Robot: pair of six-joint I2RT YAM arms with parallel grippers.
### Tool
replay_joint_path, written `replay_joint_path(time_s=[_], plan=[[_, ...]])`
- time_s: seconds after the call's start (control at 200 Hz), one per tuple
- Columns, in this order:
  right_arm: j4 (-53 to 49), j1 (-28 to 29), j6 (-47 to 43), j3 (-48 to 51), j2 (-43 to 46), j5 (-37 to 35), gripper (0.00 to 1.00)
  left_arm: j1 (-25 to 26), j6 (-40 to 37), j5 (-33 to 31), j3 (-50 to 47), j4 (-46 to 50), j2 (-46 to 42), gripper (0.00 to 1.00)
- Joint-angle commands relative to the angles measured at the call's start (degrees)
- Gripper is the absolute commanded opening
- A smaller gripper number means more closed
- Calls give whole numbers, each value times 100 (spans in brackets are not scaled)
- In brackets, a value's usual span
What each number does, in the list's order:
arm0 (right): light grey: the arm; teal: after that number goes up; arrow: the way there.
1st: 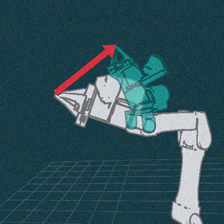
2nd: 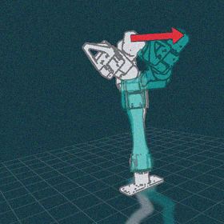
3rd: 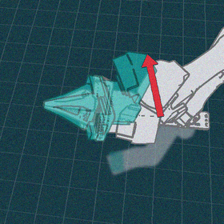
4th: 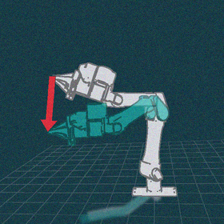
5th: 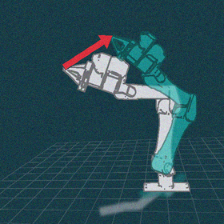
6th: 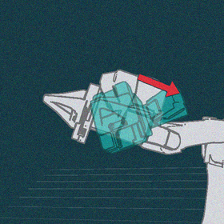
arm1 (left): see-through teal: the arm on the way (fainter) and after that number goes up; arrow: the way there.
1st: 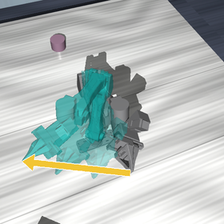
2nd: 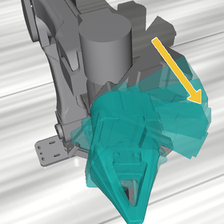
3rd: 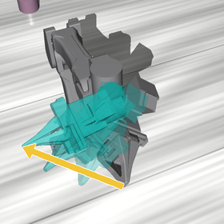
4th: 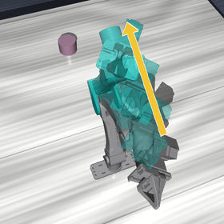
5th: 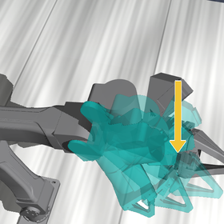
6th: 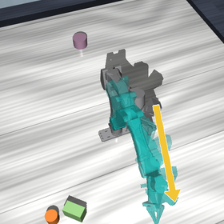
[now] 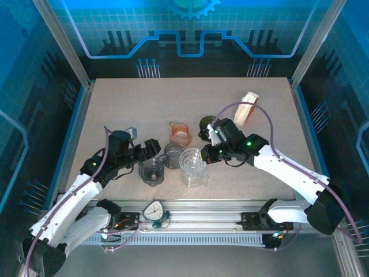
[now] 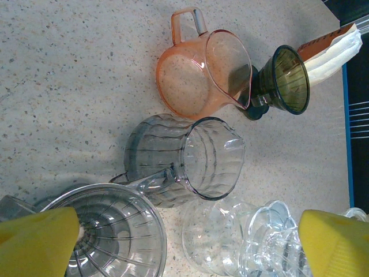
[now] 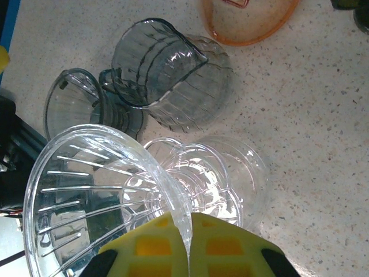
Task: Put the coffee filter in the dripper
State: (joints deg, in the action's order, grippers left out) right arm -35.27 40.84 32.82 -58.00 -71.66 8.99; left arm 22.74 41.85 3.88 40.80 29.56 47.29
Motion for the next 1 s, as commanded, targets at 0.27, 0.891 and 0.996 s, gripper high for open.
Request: replay_joint_path(time_s=[0.27,0.891,0.996], plan=[[83,25,128,153,18,-70,42,50,-56,-47,-30,0,-42,99],[-187,-1422,-236,-133,957,-1324,65,72,112,465,-174,-392,113,99],[112,-2121,-292,-155,757,-1324,60,71,139,431,-214,-468,104,99]])
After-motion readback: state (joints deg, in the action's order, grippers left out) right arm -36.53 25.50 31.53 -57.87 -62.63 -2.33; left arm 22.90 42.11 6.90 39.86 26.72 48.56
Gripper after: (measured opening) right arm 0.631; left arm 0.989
